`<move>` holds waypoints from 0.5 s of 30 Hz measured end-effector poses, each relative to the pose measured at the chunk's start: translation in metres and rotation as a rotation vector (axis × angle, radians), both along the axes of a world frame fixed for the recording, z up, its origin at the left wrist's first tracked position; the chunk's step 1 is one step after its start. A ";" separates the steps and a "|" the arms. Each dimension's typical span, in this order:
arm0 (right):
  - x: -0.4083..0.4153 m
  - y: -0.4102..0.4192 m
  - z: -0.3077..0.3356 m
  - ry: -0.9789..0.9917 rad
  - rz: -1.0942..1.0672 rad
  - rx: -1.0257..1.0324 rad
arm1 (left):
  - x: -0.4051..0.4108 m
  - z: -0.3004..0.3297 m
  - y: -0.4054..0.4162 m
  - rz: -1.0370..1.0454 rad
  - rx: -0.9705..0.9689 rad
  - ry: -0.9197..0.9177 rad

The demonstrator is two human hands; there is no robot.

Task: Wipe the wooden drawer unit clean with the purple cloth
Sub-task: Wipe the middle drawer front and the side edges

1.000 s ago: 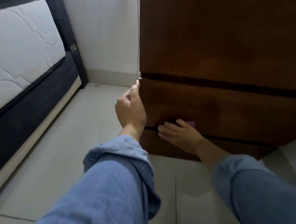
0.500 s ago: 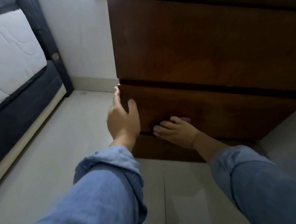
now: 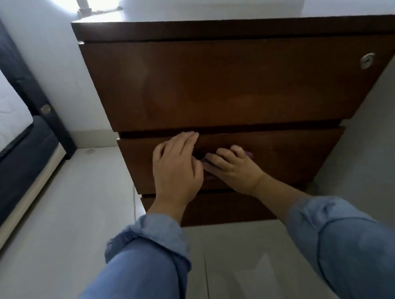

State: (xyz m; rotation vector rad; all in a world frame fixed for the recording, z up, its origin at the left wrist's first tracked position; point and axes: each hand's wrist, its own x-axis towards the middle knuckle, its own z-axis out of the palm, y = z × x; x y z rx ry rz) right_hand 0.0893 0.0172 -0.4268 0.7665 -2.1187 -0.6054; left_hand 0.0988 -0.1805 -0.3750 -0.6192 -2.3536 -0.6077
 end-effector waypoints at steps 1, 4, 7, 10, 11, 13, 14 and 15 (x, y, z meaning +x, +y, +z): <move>0.000 0.004 -0.018 -0.042 0.016 0.062 | -0.002 0.000 0.002 0.014 0.014 0.009; 0.015 0.017 -0.061 -0.117 -0.035 0.079 | -0.004 -0.001 0.004 0.030 0.028 0.036; 0.039 0.018 -0.081 -0.163 -0.214 -0.179 | -0.008 -0.002 0.006 0.033 0.005 0.056; 0.048 0.002 -0.058 0.014 -0.269 -0.555 | -0.007 0.001 0.015 -0.019 -0.010 0.064; 0.044 -0.001 -0.042 0.085 -0.268 -0.658 | -0.007 0.003 0.018 -0.032 -0.012 0.065; 0.033 -0.003 -0.011 0.129 -0.265 -0.760 | -0.006 0.007 0.024 -0.054 -0.023 0.050; 0.028 -0.001 -0.004 0.112 -0.256 -0.763 | -0.005 0.008 0.026 -0.061 -0.030 0.041; 0.025 0.002 -0.003 0.088 -0.244 -0.746 | -0.005 0.008 0.027 -0.061 -0.033 0.033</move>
